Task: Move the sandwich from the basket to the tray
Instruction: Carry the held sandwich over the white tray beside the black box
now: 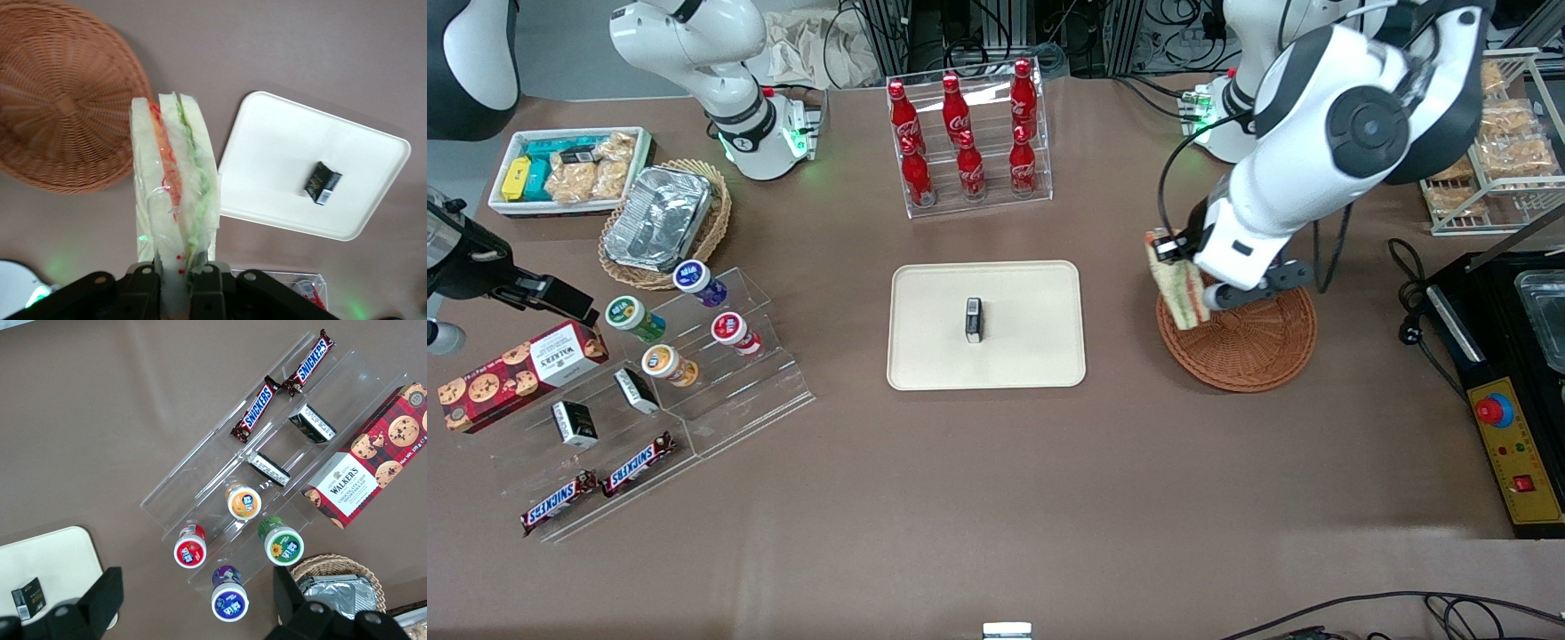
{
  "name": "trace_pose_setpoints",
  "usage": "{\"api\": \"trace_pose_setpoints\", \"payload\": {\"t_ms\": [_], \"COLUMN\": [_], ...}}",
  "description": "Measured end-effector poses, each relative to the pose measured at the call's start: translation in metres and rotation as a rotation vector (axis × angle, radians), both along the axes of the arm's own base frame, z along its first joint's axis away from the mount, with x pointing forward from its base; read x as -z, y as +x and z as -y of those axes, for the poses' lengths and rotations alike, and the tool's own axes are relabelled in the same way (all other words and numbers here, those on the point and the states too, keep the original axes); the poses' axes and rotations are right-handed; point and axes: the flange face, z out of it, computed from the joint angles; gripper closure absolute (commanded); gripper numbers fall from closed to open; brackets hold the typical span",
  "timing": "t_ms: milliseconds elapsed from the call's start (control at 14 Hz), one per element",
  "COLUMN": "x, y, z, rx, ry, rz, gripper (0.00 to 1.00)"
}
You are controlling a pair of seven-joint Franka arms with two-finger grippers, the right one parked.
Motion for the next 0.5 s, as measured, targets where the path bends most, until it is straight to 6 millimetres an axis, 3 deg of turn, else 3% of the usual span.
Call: {"api": "trace_pose_setpoints", "payload": {"t_ms": [214, 500], "x": [0.028, 0.097], "y": [0.004, -0.001], "z": [0.042, 0.104], "rx": [0.048, 0.139], "ry": [-0.027, -0.042], "rz": [0.051, 0.068], "gripper": [1.0, 1.0]}}
